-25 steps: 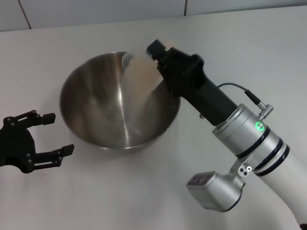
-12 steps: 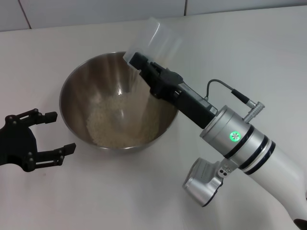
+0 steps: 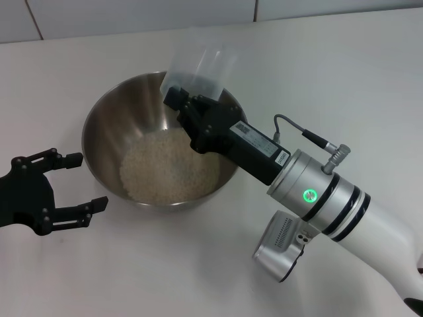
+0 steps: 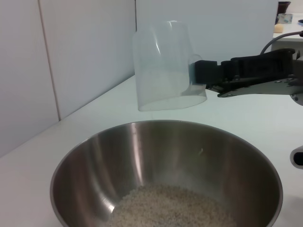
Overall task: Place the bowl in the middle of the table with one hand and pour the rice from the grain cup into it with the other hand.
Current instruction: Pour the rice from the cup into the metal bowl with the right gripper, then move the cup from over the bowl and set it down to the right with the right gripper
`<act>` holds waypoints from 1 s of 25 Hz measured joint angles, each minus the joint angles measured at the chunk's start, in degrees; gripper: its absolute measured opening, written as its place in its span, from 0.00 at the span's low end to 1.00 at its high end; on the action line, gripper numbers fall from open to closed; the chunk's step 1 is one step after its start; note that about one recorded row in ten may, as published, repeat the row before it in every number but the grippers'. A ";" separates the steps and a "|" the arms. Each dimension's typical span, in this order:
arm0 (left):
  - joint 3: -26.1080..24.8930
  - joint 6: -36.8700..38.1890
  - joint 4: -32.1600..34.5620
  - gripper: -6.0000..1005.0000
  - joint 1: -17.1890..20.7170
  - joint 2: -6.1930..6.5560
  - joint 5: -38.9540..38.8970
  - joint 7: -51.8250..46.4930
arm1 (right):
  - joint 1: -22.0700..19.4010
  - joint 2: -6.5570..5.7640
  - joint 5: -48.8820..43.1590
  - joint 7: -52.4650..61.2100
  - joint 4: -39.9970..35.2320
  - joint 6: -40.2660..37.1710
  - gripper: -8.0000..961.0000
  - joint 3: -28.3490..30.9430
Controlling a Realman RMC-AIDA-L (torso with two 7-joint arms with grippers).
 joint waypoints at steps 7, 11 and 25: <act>0.00 0.55 0.00 0.86 -0.26 0.08 0.01 -0.03 | -2.84 0.00 8.59 16.12 10.26 -0.52 0.02 1.95; -0.01 0.56 0.00 0.86 -0.26 0.08 0.00 -0.04 | -4.78 0.00 13.00 31.28 14.97 -0.93 0.02 2.91; -0.01 0.23 -0.02 0.86 -0.31 -0.01 0.00 -0.04 | -6.67 -0.19 24.54 112.95 6.72 -1.92 0.02 10.17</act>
